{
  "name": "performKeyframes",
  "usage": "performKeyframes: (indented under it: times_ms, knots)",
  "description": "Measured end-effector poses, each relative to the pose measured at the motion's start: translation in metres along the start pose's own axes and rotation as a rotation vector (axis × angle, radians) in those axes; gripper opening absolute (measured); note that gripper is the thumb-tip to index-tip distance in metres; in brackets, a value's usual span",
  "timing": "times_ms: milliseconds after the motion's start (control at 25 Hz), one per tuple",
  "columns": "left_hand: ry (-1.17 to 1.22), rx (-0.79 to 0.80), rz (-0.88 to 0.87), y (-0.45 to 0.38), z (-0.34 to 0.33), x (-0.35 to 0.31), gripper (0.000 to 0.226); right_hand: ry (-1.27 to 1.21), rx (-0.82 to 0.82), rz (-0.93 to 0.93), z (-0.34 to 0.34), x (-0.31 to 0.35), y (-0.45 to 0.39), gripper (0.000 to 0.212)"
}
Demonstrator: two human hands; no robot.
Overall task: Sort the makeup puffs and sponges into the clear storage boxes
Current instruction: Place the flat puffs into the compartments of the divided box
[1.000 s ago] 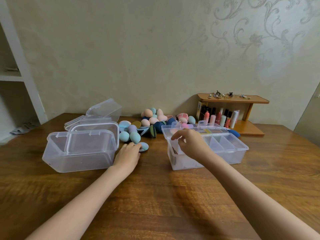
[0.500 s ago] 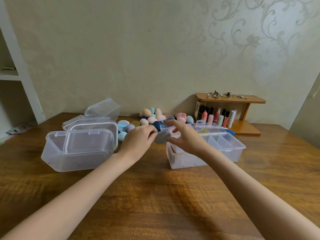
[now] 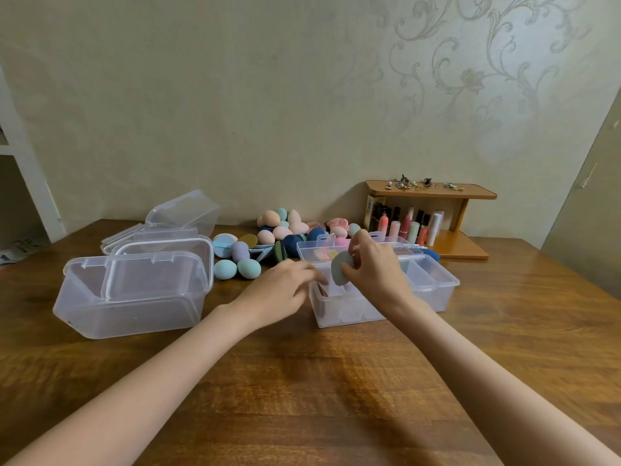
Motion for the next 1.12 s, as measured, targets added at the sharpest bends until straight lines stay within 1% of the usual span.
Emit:
performKeyframes:
  times_ms: [40, 80, 160, 240, 360, 480, 560, 680, 760, 880, 1000, 1040, 1120]
  knots:
    - [-0.061, 0.066, -0.021, 0.001, -0.004, -0.001, 0.039, 0.003, -0.015, 0.006, -0.003, 0.001, -0.001, 0.025]
    - [-0.091, 0.094, -0.029, 0.002, -0.005, -0.001, 0.039, 0.025, -0.013, 0.017, -0.008, 0.004, -0.003, 0.023]
    - [-0.097, 0.073, -0.039, 0.001, -0.003, -0.002, 0.037, 0.103, 0.015, 0.063, -0.019, 0.012, -0.001, 0.015]
    - [-0.105, 0.052, -0.052, -0.001, -0.003, -0.003, 0.035, 0.168, 0.007, 0.114, -0.027, 0.017, 0.003, 0.01]
    - [-0.11, 0.059, -0.067, -0.002, -0.004, -0.001, 0.035, 0.17, -0.006, 0.156, -0.032, 0.016, 0.004, 0.017]
    - [-0.075, 0.049, -0.062, -0.002, -0.002, 0.001, 0.035, 0.155, 0.139, 0.2, -0.042, 0.013, 0.0, 0.025]
    - [-0.051, 0.036, -0.035, -0.002, -0.002, 0.003, 0.039, 0.127, 0.22, 0.216, -0.045, 0.01, 0.0, 0.029]
    - [-0.004, 0.035, 0.022, 0.0, -0.008, 0.009, 0.043, 0.148, 0.207, 0.233, -0.039, 0.006, -0.002, 0.032]
    - [0.006, 0.028, 0.021, 0.001, -0.011, 0.013, 0.044, 0.103, 0.235, 0.226, -0.034, 0.004, -0.005, 0.033]
    - [0.005, 0.017, -0.004, 0.0, -0.013, 0.015, 0.045, -0.049, 0.31, 0.214, -0.031, 0.003, -0.009, 0.035]
    - [0.031, -0.004, -0.013, 0.001, -0.014, 0.018, 0.048, -0.058, 0.317, 0.239, -0.033, 0.005, -0.01, 0.036]
    - [0.043, -0.012, -0.012, 0.002, -0.015, 0.02, 0.048, -0.061, 0.307, 0.237, -0.033, 0.004, -0.011, 0.036]
    - [0.002, 0.0, -0.062, 0.002, -0.017, 0.019, 0.046, -0.104, 0.231, 0.196, -0.025, 0.002, -0.026, 0.035]
Point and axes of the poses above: each hand's wrist, its own y-axis away from the middle knuckle, its own z-axis out of the back of the hand, x = y × z, the point moved 6 cm from there along -y, towards the middle knuckle, and after that the axes turned 13 degrees about y, right-handed, at the moved point
